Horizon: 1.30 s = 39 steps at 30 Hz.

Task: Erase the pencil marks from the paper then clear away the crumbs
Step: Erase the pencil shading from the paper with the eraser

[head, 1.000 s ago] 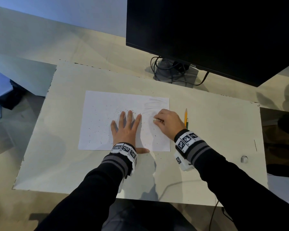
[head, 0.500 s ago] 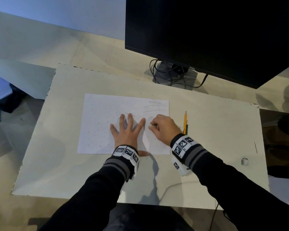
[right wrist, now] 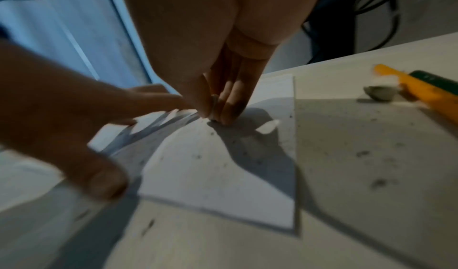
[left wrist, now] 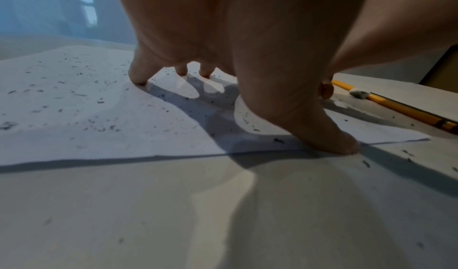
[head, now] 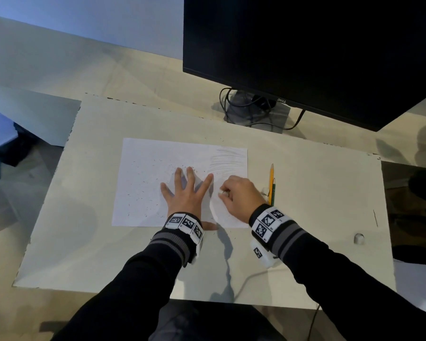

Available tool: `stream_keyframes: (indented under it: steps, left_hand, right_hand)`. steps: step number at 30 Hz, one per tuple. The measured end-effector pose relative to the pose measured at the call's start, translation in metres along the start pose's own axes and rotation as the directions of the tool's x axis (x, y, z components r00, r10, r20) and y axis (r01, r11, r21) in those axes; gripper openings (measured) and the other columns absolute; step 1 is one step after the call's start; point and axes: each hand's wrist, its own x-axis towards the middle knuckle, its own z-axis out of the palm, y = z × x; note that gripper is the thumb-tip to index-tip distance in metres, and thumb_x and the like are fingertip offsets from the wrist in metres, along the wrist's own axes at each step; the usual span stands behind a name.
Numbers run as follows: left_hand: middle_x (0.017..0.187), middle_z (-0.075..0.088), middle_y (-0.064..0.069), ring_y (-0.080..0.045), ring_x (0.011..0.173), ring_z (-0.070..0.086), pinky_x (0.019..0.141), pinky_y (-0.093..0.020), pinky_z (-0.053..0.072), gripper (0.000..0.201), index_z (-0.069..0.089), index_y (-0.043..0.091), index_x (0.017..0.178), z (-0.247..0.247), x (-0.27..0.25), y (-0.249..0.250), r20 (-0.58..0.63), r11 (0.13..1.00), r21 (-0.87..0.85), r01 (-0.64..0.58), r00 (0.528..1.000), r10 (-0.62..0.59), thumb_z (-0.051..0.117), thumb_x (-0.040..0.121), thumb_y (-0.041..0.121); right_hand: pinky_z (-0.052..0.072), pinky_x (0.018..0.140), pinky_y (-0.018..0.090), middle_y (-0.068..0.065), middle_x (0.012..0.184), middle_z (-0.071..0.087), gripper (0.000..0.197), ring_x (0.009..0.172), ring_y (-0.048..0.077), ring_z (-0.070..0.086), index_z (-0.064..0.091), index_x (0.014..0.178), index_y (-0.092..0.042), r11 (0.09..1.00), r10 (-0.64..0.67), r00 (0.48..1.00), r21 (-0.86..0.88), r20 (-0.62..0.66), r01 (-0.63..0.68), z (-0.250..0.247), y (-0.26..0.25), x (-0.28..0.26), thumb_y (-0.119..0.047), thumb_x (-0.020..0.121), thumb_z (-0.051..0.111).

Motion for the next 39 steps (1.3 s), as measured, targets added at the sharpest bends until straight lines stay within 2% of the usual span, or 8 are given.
stream_keyframes:
  steps: [6,11,16,21,25,29,33,39]
  left_hand:
    - [0.158,-0.023,-0.018,-0.045,0.145,-0.021,0.108,-0.075,0.012,0.132,-0.024,0.048,0.147,-0.001,-0.001,-0.001,0.003,0.999,0.047,-0.025,1.0,0.025,0.064,0.056,0.087]
    - [0.157,-0.024,-0.018,-0.045,0.145,-0.021,0.108,-0.075,0.011,0.132,-0.025,0.048,0.146,-0.001,0.0,-0.001,0.006,0.998,0.055,-0.028,1.0,0.028,0.062,0.056,0.089]
    - [0.158,-0.023,-0.016,-0.045,0.145,-0.021,0.108,-0.074,0.011,0.134,-0.023,0.048,0.147,-0.004,-0.001,0.001,0.026,0.998,0.056,-0.013,1.0,0.012,0.064,0.055,0.088]
    - [0.159,-0.023,-0.014,-0.045,0.145,-0.021,0.109,-0.075,0.008,0.109,-0.019,0.048,0.149,0.003,0.002,0.008,-0.036,0.999,0.013,0.029,0.999,-0.029,0.033,0.065,0.097]
    - [0.16,-0.023,-0.014,-0.045,0.145,-0.022,0.109,-0.076,0.006,0.099,-0.016,0.048,0.15,0.006,0.003,0.009,-0.054,0.999,0.007,0.035,0.998,-0.034,0.033,0.075,0.089]
    - [0.16,-0.023,-0.013,-0.044,0.145,-0.022,0.109,-0.076,0.007,0.099,-0.018,0.048,0.15,0.01,0.003,0.008,-0.074,0.999,0.003,0.032,0.997,-0.032,0.033,0.075,0.09]
    - [0.16,-0.024,-0.013,-0.043,0.145,-0.024,0.109,-0.076,0.006,0.099,-0.018,0.048,0.149,0.011,0.003,0.008,-0.073,1.0,-0.002,0.03,0.997,-0.03,0.033,0.076,0.089]
    - [0.159,-0.025,-0.013,-0.043,0.144,-0.025,0.109,-0.076,0.005,0.099,-0.021,0.048,0.148,0.015,0.004,0.007,-0.086,1.0,-0.005,0.028,0.996,-0.028,0.033,0.076,0.089]
  right_hand:
    - [0.052,0.076,0.03,-0.005,0.084,0.06,0.009,0.077,0.012,0.055,0.069,0.093,-0.015,0.99,0.133,0.987,0.063,-0.089,-0.127,-0.017,0.028,0.009,-0.023,0.09,0.066]
    - [0.051,0.08,0.033,-0.002,0.091,0.06,0.014,0.085,0.017,0.057,0.068,0.1,-0.012,1.0,0.011,0.999,-0.021,0.05,-0.01,-0.01,0.017,-0.006,-0.023,0.093,0.062]
    - [0.044,0.078,0.025,-0.003,0.084,0.06,0.008,0.074,0.012,0.053,0.067,0.086,-0.012,0.976,0.216,0.955,0.082,-0.206,-0.203,-0.027,0.037,0.011,-0.02,0.089,0.067]
    - [0.051,0.076,0.034,-0.006,0.084,0.056,0.008,0.079,0.015,0.054,0.066,0.089,-0.013,0.998,0.055,0.998,0.035,-0.025,-0.054,-0.009,0.017,-0.002,-0.02,0.091,0.063]
    - [0.049,0.078,0.03,-0.002,0.091,0.06,0.009,0.084,0.016,0.056,0.067,0.093,-0.012,0.988,0.154,0.977,0.034,-0.149,-0.151,-0.015,0.026,0.009,-0.02,0.092,0.063]
    - [0.049,0.081,0.03,0.002,0.099,0.063,0.017,0.089,0.019,0.058,0.069,0.102,-0.01,0.998,-0.056,0.998,-0.043,-0.007,0.056,-0.005,0.015,0.003,-0.02,0.096,0.057]
    - [0.051,0.081,0.037,0.002,0.09,0.063,0.016,0.084,0.019,0.058,0.07,0.09,-0.011,0.995,0.097,0.985,-0.003,-0.141,-0.099,-0.013,0.031,0.012,-0.021,0.094,0.059]
    - [0.052,0.082,0.034,-0.001,0.094,0.066,0.016,0.086,0.015,0.058,0.072,0.099,-0.013,0.997,0.083,0.994,0.002,-0.068,-0.083,-0.017,0.024,0.013,-0.023,0.093,0.062]
